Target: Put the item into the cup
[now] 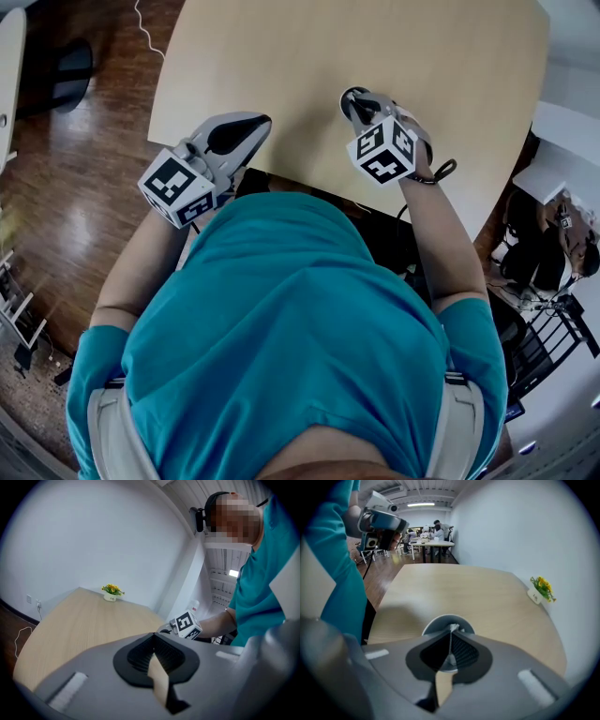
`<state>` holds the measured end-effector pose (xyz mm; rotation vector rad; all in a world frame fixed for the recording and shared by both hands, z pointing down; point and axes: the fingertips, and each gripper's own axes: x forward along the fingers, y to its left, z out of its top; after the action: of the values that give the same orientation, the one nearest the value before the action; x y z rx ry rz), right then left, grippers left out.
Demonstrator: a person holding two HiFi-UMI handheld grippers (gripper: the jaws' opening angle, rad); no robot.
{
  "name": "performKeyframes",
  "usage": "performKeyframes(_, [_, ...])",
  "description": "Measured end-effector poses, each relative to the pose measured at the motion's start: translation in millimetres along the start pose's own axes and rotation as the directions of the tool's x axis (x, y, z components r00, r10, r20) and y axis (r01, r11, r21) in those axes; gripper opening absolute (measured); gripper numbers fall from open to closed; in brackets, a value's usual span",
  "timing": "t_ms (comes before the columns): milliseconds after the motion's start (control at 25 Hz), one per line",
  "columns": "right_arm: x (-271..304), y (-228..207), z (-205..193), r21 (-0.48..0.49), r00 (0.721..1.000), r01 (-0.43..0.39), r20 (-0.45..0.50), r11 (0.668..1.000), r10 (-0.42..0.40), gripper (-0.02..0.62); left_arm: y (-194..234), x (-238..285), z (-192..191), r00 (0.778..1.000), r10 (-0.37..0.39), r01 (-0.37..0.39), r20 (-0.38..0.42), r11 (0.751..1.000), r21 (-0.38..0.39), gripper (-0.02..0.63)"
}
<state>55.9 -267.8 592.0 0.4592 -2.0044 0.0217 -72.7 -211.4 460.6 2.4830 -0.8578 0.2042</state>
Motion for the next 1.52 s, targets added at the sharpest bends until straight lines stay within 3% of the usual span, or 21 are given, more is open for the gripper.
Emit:
performKeyframes(360, [1,-8,3,0.043,1.000,0.013,0.017,0.999,-0.014,0.022,-1,-1,-5,1.000,0.001,-0.001,0.000,1.000,-0.004,0.002])
performKeyframes(600, [-13,-9,14,0.066,0.998,0.010,0.064,0.998,-0.014,0.130,0,-1,-4,1.000,0.000,0.000,-0.002,1.000,-0.004,0.002])
performKeyframes(840, [-59,-20,33,0.139,0.974,0.069,0.203,0.988,-0.096,0.130,-11,3,-1,1.000,-0.015,0.015,0.000,1.000,0.018,0.002])
performKeyframes(960, [-111,-32,40,0.214,0.924,0.091,0.346,0.973,-0.163,0.101,-24,10,10,1.000,-0.021,0.021,0.013,0.999,0.044,0.002])
performKeyframes(1120, [-190,-45,33,0.295,0.810,0.058,0.544,0.954,-0.217,0.002,-51,27,25,0.999,-0.029,0.025,0.042,0.997,0.074,0.002])
performKeyframes(1280, [-250,-39,-1,0.352,0.713,-0.026,0.663,0.935,-0.230,0.000,-93,47,28,0.997,-0.048,0.041,0.063,0.994,0.098,0.002])
performKeyframes(1520, [-294,-1,-23,0.414,0.656,-0.060,0.702,0.908,-0.276,0.000,-142,23,27,0.989,-0.131,0.118,0.069,0.978,0.172,0.002])
